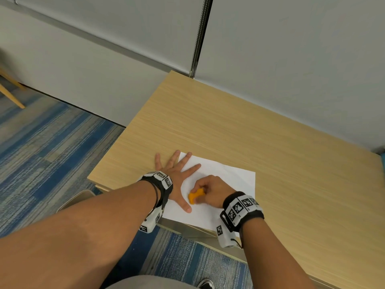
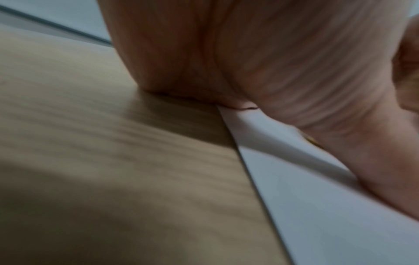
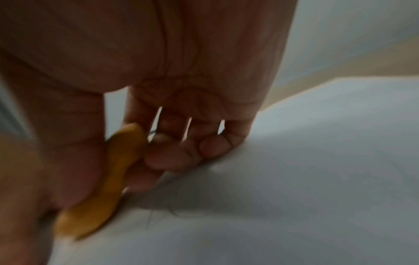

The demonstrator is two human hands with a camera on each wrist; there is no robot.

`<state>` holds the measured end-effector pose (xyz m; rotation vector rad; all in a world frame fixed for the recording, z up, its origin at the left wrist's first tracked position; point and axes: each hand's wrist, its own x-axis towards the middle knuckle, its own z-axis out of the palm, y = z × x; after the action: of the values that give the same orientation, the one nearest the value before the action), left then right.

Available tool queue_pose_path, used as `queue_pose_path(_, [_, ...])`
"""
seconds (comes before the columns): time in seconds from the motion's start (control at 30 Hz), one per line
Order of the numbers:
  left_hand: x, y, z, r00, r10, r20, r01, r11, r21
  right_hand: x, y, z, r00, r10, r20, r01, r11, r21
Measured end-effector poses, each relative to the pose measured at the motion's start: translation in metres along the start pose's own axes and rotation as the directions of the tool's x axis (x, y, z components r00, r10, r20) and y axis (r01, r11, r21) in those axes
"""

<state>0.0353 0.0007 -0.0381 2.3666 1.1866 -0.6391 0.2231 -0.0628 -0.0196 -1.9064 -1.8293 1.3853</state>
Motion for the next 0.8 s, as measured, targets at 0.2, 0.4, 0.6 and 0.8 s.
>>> queue_pose_path(0.2, [0.001,0.000,-0.002,1.000,0.011,0.018,-0.010,1.000,-0.013,0.002,0.005,0.003,0.967,-0.010,-0.256,0.014,1.000,0.015])
queue_pose_path(0.4, [0.000,0.001,-0.002,1.000,0.001,0.021,-0.001,1.000,0.000,0.001,0.005,0.001,0.993,-0.005,-0.114,0.004,1.000,-0.011])
queue_pose_path(0.6, [-0.001,0.000,-0.002,1.000,-0.008,0.020,0.007,1.000,0.018,-0.001,0.005,0.000,0.998,0.001,0.066,0.001,0.999,-0.032])
queue_pose_path(0.8, [0.001,-0.002,0.000,1.000,0.016,0.017,-0.016,1.000,-0.011,-0.002,0.018,0.004,0.959,0.056,-0.279,-0.010,0.986,0.164])
